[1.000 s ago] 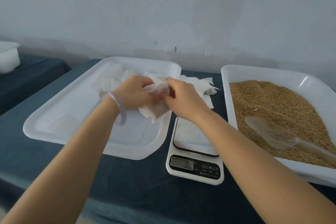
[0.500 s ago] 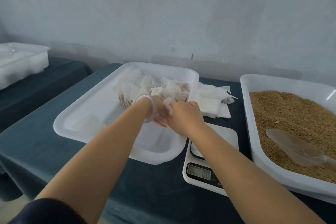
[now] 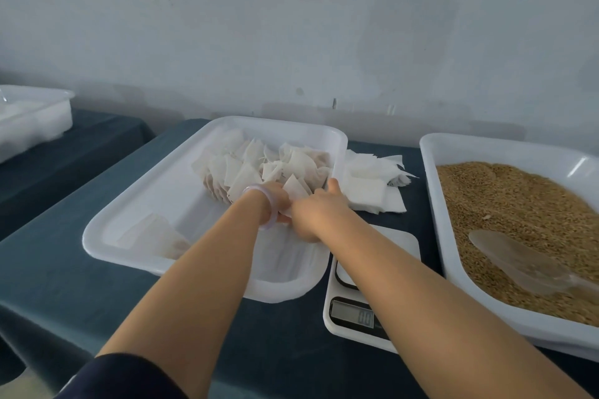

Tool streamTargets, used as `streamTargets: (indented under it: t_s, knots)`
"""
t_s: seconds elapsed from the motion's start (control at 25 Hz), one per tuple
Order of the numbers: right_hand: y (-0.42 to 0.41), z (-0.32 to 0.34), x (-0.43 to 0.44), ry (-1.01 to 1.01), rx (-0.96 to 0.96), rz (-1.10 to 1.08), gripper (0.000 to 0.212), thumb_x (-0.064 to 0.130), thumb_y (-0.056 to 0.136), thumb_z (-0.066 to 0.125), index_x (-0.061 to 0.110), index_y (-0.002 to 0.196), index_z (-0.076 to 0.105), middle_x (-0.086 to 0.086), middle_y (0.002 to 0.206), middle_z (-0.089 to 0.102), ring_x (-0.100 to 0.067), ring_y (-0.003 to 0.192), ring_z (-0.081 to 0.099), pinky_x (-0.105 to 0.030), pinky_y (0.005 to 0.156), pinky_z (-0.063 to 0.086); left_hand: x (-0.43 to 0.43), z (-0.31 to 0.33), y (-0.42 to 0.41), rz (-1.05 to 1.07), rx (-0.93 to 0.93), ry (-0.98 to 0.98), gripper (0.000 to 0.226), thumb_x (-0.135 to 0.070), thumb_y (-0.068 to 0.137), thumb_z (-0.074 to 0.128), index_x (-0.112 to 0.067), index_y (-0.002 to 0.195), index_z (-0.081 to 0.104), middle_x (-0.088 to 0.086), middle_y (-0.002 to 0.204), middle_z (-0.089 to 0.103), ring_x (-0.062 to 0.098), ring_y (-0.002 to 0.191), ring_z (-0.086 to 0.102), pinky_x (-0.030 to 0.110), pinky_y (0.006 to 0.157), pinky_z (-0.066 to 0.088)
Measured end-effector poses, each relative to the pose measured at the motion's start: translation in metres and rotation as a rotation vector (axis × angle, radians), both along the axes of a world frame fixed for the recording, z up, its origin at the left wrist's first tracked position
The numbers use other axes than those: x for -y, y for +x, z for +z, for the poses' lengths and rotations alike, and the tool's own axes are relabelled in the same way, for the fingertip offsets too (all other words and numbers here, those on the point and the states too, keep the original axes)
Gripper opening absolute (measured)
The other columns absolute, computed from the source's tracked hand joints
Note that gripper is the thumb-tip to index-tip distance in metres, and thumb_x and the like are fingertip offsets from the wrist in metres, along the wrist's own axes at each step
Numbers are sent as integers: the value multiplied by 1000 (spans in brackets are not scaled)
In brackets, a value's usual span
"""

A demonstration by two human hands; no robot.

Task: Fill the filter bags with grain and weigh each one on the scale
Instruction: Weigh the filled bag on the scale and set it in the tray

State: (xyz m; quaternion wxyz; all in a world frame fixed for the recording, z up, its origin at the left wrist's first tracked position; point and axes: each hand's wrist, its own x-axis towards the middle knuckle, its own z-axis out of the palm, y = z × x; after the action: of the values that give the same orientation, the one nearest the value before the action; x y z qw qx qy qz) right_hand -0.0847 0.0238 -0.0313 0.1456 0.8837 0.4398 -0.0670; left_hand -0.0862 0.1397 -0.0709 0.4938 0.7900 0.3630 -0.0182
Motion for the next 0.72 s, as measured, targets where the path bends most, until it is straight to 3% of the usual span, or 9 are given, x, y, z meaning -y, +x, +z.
streamTargets:
  t_s: [0.12, 0.2, 0.28, 0.36, 0.44, 0.52, 0.6, 0.64, 0.72]
  knots:
    - [1, -5, 2, 63, 74, 27, 23, 14, 88, 46, 25, 68, 40, 5, 72, 41, -21, 104, 47, -41, 99, 17, -2, -3, -1, -8, -16, -72, 23, 2, 94, 46, -14, 78, 49, 11, 89, 58, 21, 70, 59, 28, 62, 55]
    - [-1, -5, 5, 189, 45, 47, 19, 15, 88, 44, 24, 71, 46, 6, 68, 43, -21, 94, 50, -40, 97, 19, 1, 4, -2, -95, -96, 38, 14, -2, 90, 52, -5, 101, 59, 16, 100, 64, 28, 89, 64, 36, 80, 55]
    - [1, -6, 13, 397, -86, 57, 21, 19, 90, 42, 22, 91, 62, 4, 79, 58, -21, 92, 54, -37, 96, 23, 1, 15, -2, -141, -140, 350, 35, -15, 87, 57, -6, 121, 54, 14, 118, 60, 30, 103, 58, 36, 88, 47]
    - [7, -3, 30, 650, -290, -11, 28, 22, 93, 43, 20, 107, 67, -1, 102, 67, -23, 101, 58, -33, 95, 35, 7, 31, -4, -142, -68, 577, 40, -23, 90, 55, -10, 128, 50, 11, 129, 55, 29, 112, 53, 34, 90, 41]
    - [21, 2, 52, 887, -413, -105, 28, 27, 94, 48, 19, 114, 66, -1, 115, 66, -20, 108, 57, -28, 90, 42, 20, 49, -5, -187, 110, 655, 36, -23, 93, 53, -11, 127, 55, 8, 131, 56, 26, 119, 52, 33, 99, 40]
    - [40, 8, 79, 905, -348, -183, 30, 30, 94, 50, 19, 118, 64, 3, 119, 64, -16, 110, 57, -27, 91, 43, 45, 61, 2, -343, 233, 745, 30, -18, 95, 50, -13, 122, 61, 5, 126, 61, 23, 117, 55, 32, 101, 40]
    - [57, 10, 102, 853, -286, -251, 22, 27, 94, 50, 20, 106, 68, 2, 106, 66, -18, 98, 58, -28, 80, 45, 78, 64, 19, -549, 175, 912, 31, -11, 94, 49, -15, 123, 60, 4, 123, 62, 22, 115, 55, 28, 93, 41]
    - [61, 10, 111, 835, -247, -277, 21, 24, 94, 48, 23, 87, 67, -1, 93, 64, -21, 86, 56, -26, 68, 42, 97, 63, 28, -631, 94, 977, 31, -8, 91, 51, -15, 120, 60, 4, 118, 62, 22, 112, 56, 27, 87, 41]
    - [63, 6, 122, 811, -167, -338, 31, 14, 92, 43, 21, 64, 54, -7, 78, 59, -25, 73, 50, -28, 54, 35, 126, 53, 48, -737, -65, 1093, 20, -6, 80, 60, -12, 99, 61, 4, 98, 62, 23, 101, 59, 29, 79, 43]
